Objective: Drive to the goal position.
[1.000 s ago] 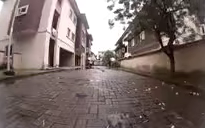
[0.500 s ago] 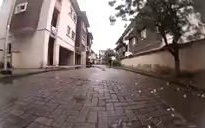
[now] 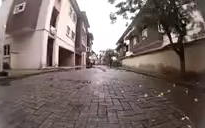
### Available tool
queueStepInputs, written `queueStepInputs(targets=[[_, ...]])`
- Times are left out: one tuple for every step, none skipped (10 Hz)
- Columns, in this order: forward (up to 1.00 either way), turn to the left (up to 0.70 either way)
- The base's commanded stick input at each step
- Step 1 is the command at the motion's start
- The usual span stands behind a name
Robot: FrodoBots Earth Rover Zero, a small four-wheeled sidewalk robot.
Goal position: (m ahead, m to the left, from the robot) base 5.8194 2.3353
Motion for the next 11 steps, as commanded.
queueStepInputs(targets=[[0.50,0.00],[0.50,0.00],[0.50,0.00],[0.50,0.00],[0.50,0.00],[0.50,0.00],[0.50,0.00],[0.50,0.00],[0.50,0.00],[0.50,0.00],[0.50,0.00]])
